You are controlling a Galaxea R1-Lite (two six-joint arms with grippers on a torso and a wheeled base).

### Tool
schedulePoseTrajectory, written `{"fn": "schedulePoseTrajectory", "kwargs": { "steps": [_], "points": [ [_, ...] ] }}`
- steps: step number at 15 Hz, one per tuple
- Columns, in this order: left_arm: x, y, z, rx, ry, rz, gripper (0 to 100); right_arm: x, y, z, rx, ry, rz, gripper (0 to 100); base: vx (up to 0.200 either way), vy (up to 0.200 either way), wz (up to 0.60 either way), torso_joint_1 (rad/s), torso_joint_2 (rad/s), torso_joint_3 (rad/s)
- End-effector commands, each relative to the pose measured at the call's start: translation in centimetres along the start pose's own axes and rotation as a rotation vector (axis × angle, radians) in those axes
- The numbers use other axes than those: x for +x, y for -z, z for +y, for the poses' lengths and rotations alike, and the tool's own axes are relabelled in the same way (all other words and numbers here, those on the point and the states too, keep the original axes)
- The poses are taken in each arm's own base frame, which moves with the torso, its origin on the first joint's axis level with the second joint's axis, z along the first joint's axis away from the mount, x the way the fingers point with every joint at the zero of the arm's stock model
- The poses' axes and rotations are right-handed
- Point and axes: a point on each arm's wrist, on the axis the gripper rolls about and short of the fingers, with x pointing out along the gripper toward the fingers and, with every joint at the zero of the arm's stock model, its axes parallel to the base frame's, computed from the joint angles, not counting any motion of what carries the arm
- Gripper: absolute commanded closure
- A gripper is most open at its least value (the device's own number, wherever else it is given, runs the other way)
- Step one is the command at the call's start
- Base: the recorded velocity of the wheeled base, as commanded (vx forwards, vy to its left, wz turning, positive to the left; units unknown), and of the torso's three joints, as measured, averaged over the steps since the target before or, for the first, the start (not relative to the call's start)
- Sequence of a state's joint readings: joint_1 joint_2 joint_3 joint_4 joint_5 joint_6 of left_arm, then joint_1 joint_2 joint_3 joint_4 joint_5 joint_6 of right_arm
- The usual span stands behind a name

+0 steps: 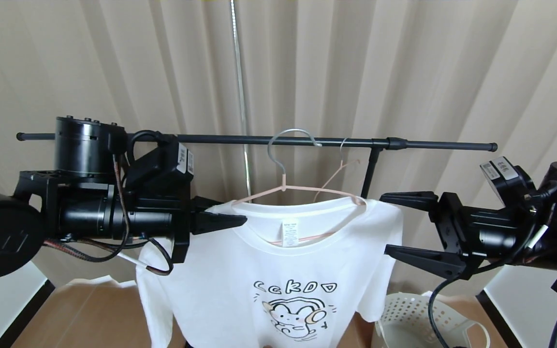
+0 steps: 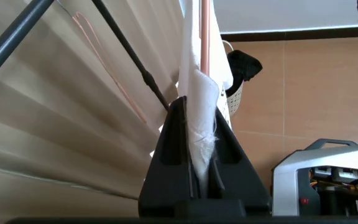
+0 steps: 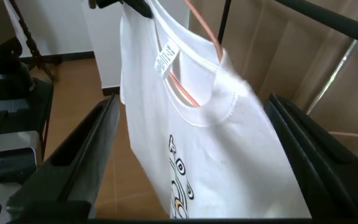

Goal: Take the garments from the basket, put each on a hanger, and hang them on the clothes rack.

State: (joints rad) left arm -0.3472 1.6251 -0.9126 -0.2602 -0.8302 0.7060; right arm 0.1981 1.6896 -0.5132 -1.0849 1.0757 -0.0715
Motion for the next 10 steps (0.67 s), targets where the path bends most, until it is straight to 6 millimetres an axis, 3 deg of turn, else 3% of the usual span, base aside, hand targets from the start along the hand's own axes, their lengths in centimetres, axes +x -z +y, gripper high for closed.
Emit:
{"fn": "schedulePoseTrajectory", "kwargs": {
  "steps": [1, 10],
  "points": [
    [-1.3, -0.2, -0.9, 0.002, -0.03, -0.015, 100, -0.1, 1.3, -1.4, 0.039, 0.027, 0.021, 0, 0.0, 0.0, 0.0, 0.0, 0.0, 0.0],
    [-3.9, -1.0, -1.4, 0.019, -0.107, -0.026, 100, -0.8, 5.5, -5.2, 0.076, 0.103, 0.038, 0, 0.0, 0.0, 0.0, 0.0, 0.0, 0.0]
  ]
}}
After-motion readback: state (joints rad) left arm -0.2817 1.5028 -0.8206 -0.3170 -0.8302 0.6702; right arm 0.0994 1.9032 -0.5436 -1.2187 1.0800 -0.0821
